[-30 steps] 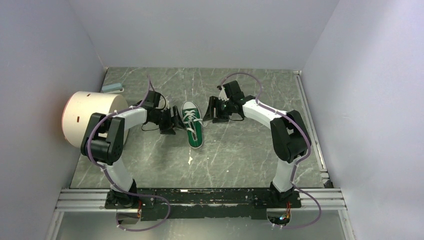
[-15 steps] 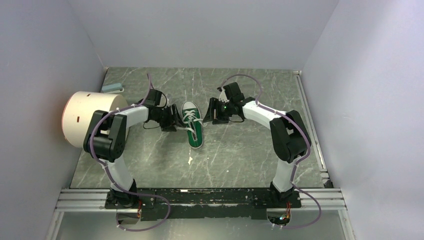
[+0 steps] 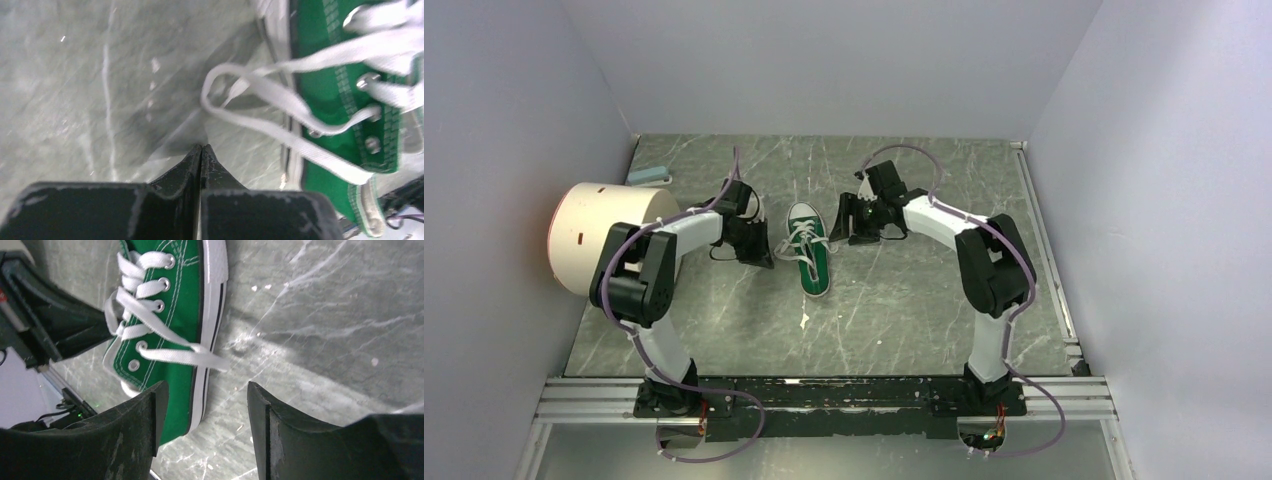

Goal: Tie the shoes

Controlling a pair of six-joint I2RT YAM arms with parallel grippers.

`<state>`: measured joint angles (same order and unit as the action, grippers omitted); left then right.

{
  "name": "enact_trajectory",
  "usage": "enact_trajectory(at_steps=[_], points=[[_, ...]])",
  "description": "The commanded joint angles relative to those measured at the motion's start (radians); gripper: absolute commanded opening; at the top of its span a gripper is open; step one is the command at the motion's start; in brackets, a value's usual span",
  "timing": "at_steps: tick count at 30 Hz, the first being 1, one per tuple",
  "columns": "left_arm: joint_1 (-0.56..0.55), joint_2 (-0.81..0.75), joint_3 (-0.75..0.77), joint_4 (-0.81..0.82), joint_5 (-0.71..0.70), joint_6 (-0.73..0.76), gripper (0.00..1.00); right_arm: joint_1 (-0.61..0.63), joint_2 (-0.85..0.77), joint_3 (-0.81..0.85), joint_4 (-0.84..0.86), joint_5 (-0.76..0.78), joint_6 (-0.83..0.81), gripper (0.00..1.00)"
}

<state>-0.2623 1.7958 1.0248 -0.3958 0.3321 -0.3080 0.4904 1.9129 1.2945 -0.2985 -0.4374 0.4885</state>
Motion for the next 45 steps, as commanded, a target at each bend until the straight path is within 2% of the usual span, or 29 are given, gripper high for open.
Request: enact_trajectory(at_steps=[1,4,6,9,11,13,19,25,31,38,45], points=[[-0.009,-0.034,0.01,-0.27,-0.222,0.116,0.05,0.007,0.069,0.081,-0.054,0.027,-0.013,0.63],[-0.008,-0.095,0.023,-0.313,-0.304,0.128,0.05,0.008,0.113,0.135,-0.072,0.035,-0.01,0.65],[-0.006,-0.129,0.025,-0.293,-0.234,0.129,0.08,0.007,0.132,0.164,-0.069,0.048,-0.025,0.65],[-0.005,-0.168,0.015,-0.22,-0.026,0.095,0.3,0.027,0.133,0.171,0.006,0.021,-0.116,0.64],[-0.006,-0.167,0.012,-0.18,0.051,0.076,0.43,0.053,0.13,0.175,0.034,0.02,-0.219,0.63],[-0.006,-0.15,0.022,-0.174,0.068,0.072,0.48,0.065,0.125,0.186,0.055,0.004,-0.273,0.61],[-0.006,-0.144,0.018,-0.171,0.083,0.072,0.54,0.078,0.151,0.233,0.097,-0.041,-0.283,0.6],[-0.006,-0.168,-0.025,-0.179,0.089,0.086,0.59,0.106,0.242,0.332,0.037,-0.05,-0.303,0.49],[-0.006,-0.2,-0.063,-0.177,0.1,0.092,0.61,0.105,0.261,0.34,0.035,-0.049,-0.303,0.46],[-0.006,-0.198,-0.071,-0.169,0.107,0.104,0.63,0.104,0.239,0.339,0.001,-0.021,-0.298,0.24],[-0.006,-0.188,-0.077,-0.146,0.121,0.108,0.67,0.097,0.153,0.319,-0.059,0.053,-0.278,0.16]])
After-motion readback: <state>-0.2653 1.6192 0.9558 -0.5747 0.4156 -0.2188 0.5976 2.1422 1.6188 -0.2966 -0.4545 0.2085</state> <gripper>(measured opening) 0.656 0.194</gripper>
